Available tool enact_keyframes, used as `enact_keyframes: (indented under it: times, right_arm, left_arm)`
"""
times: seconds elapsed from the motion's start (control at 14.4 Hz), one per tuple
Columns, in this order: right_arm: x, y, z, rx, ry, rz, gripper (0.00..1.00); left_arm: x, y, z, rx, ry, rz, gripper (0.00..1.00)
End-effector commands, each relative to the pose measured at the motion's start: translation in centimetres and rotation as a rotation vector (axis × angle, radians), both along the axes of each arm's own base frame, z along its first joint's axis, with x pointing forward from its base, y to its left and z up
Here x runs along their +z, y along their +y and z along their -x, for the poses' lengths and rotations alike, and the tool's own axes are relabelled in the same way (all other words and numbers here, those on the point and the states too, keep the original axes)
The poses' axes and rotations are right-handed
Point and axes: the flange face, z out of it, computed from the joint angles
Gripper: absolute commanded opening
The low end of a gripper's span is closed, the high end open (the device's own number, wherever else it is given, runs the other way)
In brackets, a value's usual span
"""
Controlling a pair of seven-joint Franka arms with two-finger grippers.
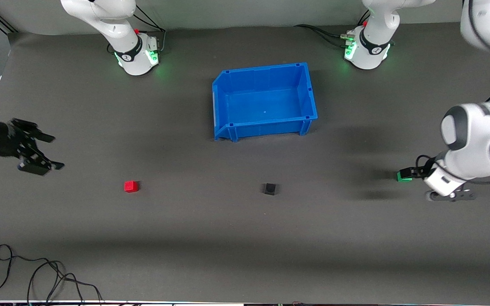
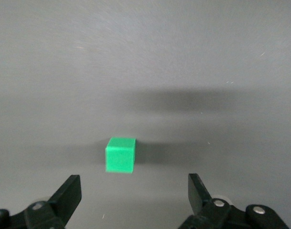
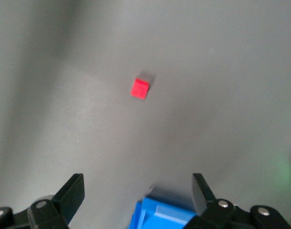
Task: Attach green and red cubes to black cube
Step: 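Reach the right gripper to the red cube while the left gripper reaches the green cube, then grasp the red cube with the right gripper while the left gripper grasps the green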
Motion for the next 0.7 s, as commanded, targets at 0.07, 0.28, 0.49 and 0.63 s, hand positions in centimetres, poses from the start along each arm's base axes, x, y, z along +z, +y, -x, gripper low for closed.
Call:
enact_keyframes:
  times: [0.07,0.28,0.49,0.63]
  right_arm:
    - [-9.5,-2.3,-1.8,-0.159,0.104,-0.152,1.00]
    - [-17.3,-2.5,-0.8,-0.253,0.071,-0.177,1.00]
    - [-24.5,-2.5,-0.1,-0.300,0.073,-0.202,1.00]
    - [-27.7,-2.7,0.0,-0.310,0.080,-0.194,1.00]
  left_arm:
    - [-5.3,0.0,-0.1,-0.101,0.031,0.009,0.96]
    - [-5.8,1.6,0.3,-0.139,0.055,0.020,0.92]
    - [-5.6,1.7,0.1,-0.142,0.049,0.020,0.90]
    - [-6.3,1.7,0.0,-0.141,0.049,0.020,0.88]
